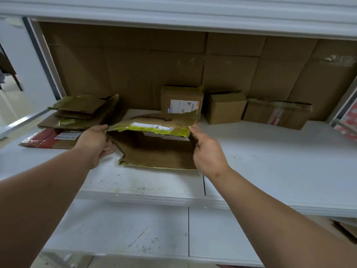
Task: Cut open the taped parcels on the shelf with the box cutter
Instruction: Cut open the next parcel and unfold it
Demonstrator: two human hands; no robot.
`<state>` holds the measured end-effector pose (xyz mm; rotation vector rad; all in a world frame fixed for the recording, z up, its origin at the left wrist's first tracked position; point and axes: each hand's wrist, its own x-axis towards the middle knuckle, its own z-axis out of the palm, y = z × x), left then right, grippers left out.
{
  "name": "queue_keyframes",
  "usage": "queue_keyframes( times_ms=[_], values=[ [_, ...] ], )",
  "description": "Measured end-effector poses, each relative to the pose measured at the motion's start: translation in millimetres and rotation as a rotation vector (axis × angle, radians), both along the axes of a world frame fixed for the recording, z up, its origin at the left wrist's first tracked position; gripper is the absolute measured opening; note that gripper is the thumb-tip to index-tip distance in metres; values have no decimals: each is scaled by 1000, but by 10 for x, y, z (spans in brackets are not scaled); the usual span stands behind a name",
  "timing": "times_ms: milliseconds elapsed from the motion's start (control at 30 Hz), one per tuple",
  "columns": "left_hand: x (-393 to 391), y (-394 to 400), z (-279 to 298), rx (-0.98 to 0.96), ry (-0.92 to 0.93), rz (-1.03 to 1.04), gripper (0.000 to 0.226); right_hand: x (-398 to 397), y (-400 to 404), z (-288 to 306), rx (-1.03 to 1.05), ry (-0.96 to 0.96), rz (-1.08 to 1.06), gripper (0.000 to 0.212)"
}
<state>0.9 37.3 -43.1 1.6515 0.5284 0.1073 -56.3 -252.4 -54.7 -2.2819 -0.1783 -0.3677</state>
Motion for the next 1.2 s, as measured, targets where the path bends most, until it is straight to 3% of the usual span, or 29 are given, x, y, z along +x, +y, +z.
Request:
queue_keyframes(
  times_ms=[67, 200, 267, 367, 467, 633, 867, 1033, 1200],
  values=[
    [-3, 17, -8, 69, 55, -20, 44, -20, 63, 4, -74, -7, 8, 69],
    [-68, 92, -88, 333, 84, -149, 77, -79, 200, 15, -201, -10, 10, 75],
    [-138, 115, -144, 516, 121, -150, 83, -133, 257, -14, -269, 2, 35, 77],
    [-186, 177, -215, 808, 150, -160, 71, -199, 291, -63, -343, 18, 64, 81],
    [-215, 212, -225, 984, 170, -178, 67, -252, 296, -102, -383, 32, 76, 80],
    [-264, 138, -233, 1385, -138, -212, 64, -329, 286, -152, -400, 42, 93, 76],
    [-208, 135, -269, 1420, -153, -285, 56, -418, 302, -207, -483, 30, 113, 66],
    [-135, 227, -320, 1578, -144, -297, 73, -454, 277, -277, -517, -44, 104, 58],
    [-75, 272, -356, 1614, -204, -247, 75, -479, 173, -345, -417, -81, 73, 55]
  ],
)
